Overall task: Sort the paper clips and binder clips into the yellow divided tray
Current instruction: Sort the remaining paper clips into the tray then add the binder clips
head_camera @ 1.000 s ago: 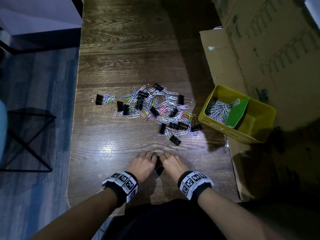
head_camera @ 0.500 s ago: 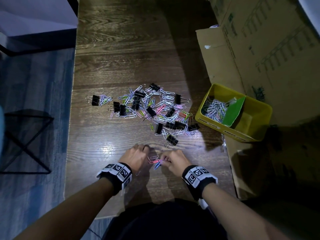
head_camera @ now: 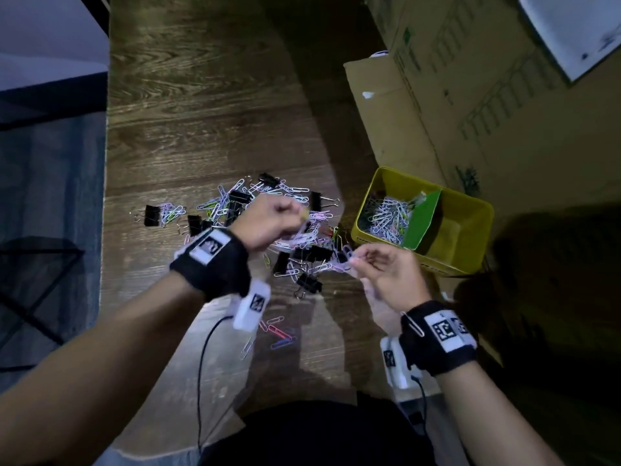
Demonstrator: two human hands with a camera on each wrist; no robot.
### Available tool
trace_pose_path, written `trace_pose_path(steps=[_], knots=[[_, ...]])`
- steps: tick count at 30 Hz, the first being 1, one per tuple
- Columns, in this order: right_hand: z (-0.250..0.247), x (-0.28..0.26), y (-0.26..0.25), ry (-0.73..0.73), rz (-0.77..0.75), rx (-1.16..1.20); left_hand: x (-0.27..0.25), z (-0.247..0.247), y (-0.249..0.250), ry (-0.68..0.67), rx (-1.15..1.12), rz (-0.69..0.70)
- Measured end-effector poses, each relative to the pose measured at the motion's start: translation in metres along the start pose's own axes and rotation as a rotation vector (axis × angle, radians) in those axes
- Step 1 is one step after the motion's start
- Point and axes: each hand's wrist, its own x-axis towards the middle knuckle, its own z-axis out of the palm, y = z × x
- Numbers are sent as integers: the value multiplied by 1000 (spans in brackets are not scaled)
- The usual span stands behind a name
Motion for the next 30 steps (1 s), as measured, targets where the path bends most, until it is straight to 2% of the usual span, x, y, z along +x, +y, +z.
trace_pose_path(steps=[3,7,9,11,15,17,20,22,24,26,30], knots=[[-26,14,-13,110,-93,69,40,37,41,-16,134,104],[-56,41,-17,267,-130,-3,79,93,58,11,571,187],[-69,51,-15,319,-110,-158,92,108,48,-42,778,144],[-75,59,-13,299,-84,-280,96,113,38,-125,861,59],[-70,74,-13,236,-12,-580,89,115,34,-148,884,31],[-66,80,-12,234,16,-623,83,109,33,-113,851,55],[-60,86,-15,220,21,-688,73,93,27,-6,604,66],[-56,91,-13,158,33,-740,60,81,23,35,402,44],[-54,93,-11,76,66,-801,47,67,19,47,341,31],[-50,93,-12,31,72,-863,30,47,11,45,379,23],[-33,70,-29,92,-94,-863,-12,4,-28,-55,781,93]])
